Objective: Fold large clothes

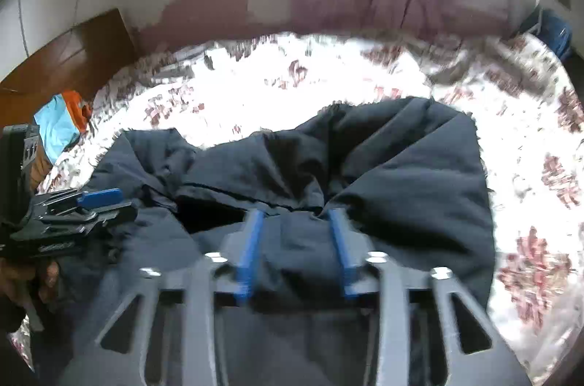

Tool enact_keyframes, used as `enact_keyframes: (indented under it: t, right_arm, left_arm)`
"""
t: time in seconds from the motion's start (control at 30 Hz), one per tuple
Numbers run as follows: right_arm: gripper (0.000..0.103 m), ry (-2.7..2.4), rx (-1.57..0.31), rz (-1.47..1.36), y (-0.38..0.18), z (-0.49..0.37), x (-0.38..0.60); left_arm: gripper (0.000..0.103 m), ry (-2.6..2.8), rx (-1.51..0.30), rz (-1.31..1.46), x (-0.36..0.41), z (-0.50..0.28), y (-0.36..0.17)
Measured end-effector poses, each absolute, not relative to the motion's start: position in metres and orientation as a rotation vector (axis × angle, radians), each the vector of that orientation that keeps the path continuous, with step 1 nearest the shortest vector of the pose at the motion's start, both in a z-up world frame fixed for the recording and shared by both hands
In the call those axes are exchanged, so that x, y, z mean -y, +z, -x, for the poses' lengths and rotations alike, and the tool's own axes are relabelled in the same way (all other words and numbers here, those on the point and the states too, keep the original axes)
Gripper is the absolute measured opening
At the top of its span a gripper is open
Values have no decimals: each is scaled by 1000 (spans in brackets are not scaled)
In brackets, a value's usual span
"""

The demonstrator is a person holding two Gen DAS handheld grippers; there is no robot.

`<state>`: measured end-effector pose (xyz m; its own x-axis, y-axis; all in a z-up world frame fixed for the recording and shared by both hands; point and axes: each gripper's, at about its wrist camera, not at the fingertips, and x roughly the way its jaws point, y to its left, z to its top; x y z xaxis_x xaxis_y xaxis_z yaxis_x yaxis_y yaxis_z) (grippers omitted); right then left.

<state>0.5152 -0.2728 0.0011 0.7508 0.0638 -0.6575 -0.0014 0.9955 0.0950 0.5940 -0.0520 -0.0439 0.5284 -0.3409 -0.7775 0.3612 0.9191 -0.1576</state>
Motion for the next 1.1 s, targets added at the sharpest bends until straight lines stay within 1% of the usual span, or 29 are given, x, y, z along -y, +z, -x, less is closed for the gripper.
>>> enact_keyframes:
  t: [0.03, 0.07, 0.1, 0.17, 0.23, 0.27, 0.33, 0.37, 0.53, 0.77, 1.1]
  right_arm:
    - [57, 29, -705, -82, 7, -507, 272]
    - [58, 24, -689, -75, 15, -496, 271]
    - [60, 21, -678, -71, 22, -488, 271]
    - [66, 9, -669, -68, 36, -472, 269]
    - [80, -12, -663, -77, 48, -454, 269]
    - [82, -26, -659, -81, 55, -443, 269]
    - [84, -32, -651, -94, 66, -423, 267]
    - [84, -37, -643, -100, 74, -412, 266]
    - [93, -52, -589, -117, 105, -356, 258]
    - [97, -59, -499, -155, 134, -276, 242]
    - [98, -87, -371, -159, 146, -172, 225]
  left_arm:
    - [50, -427, -908, -16, 50, -584, -35]
    - [61, -431, -897, -6, 49, -577, -29]
    - [74, -420, -868, 15, 45, -565, -17]
    - [76, -410, -816, 59, 34, -548, 2]
    - [81, -402, -791, 98, 27, -534, 20]
    - [83, -387, -780, 110, 24, -527, 29]
    - [99, -353, -766, 102, 21, -513, 45]
    - [101, -344, -764, 92, 20, -507, 51]
    - [101, -300, -727, 43, 11, -461, 87]
    - [103, -260, -641, 67, -2, -373, 136]
    - [103, -229, -511, 25, -8, -261, 169]
